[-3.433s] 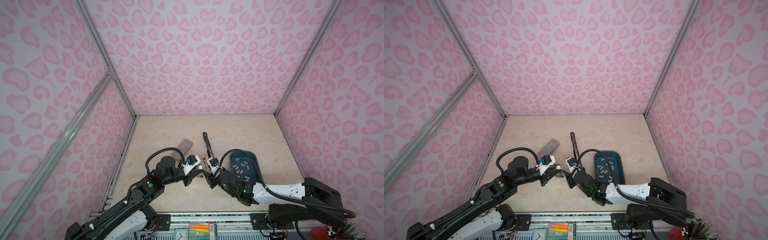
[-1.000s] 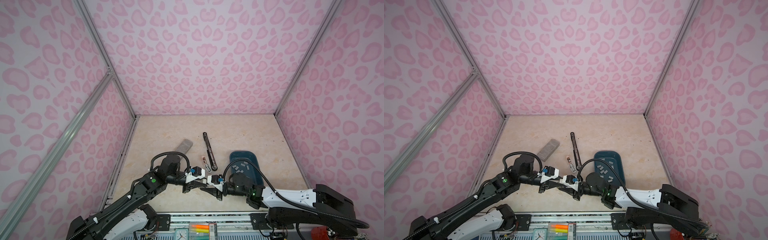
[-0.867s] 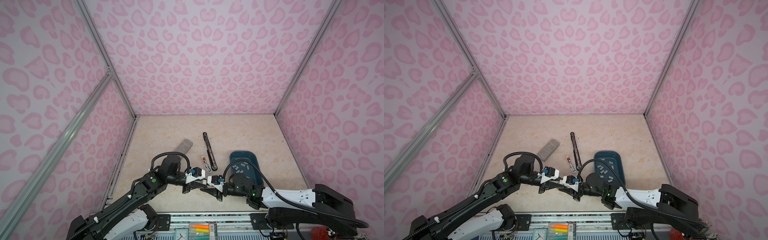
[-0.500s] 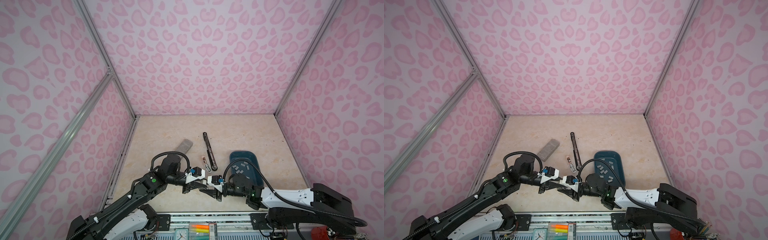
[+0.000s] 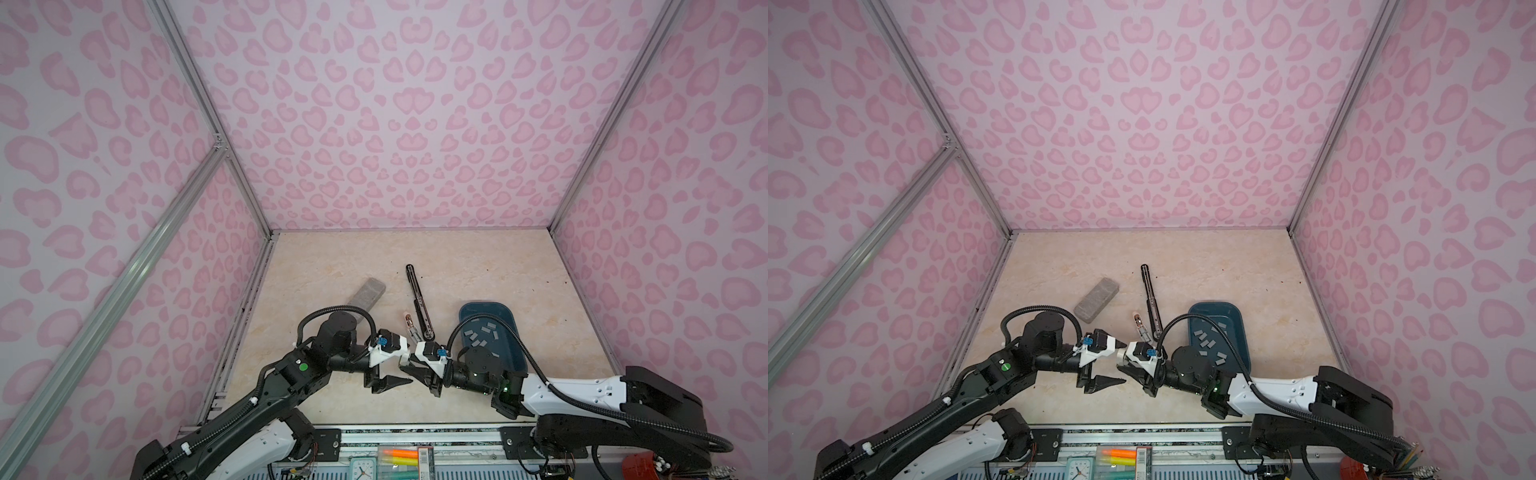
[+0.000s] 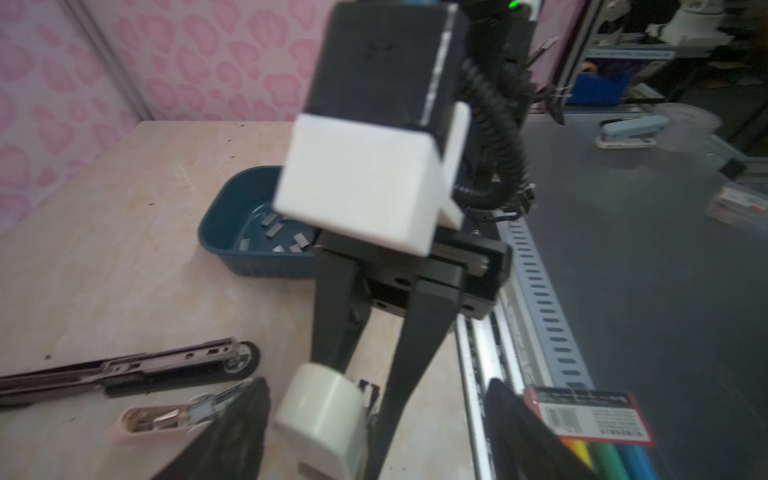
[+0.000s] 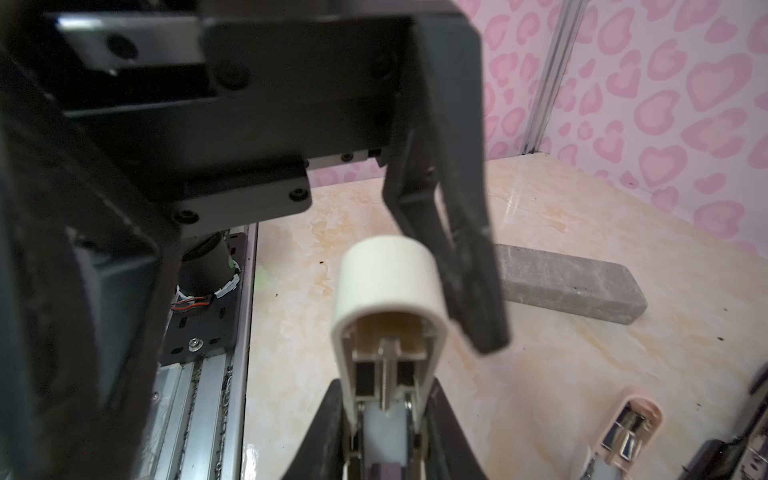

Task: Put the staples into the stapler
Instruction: 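Open the left gripper and withdraw it while the right gripper holds the white stapler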

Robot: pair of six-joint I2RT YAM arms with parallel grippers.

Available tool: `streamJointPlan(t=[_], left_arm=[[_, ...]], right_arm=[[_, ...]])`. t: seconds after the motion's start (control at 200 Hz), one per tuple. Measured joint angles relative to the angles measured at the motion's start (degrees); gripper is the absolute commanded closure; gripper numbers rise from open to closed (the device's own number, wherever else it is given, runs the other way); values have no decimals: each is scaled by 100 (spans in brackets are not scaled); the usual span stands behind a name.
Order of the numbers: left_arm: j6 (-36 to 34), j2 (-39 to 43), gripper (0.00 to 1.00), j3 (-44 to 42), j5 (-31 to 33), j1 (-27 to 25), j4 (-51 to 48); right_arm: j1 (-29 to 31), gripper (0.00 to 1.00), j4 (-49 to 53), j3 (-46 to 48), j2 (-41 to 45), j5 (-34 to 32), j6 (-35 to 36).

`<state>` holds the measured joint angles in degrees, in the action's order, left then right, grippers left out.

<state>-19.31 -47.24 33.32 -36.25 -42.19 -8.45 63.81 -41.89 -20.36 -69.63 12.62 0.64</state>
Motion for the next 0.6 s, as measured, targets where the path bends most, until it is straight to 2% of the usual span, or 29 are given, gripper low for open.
streamJointPlan(t=[0.27, 0.44, 0.6], left_arm=[[1088, 887, 2, -391, 2371, 11, 411], [1401, 953, 2, -393, 3211, 13, 415], [1648, 925, 3, -404, 3788, 13, 426]], right_arm=[[-33, 83, 802, -422, -348, -1364, -356], [-33, 87, 1545, -1128, -1067, -1930, -627], [-44, 89, 2129, -1655, -1770, -2120, -817]])
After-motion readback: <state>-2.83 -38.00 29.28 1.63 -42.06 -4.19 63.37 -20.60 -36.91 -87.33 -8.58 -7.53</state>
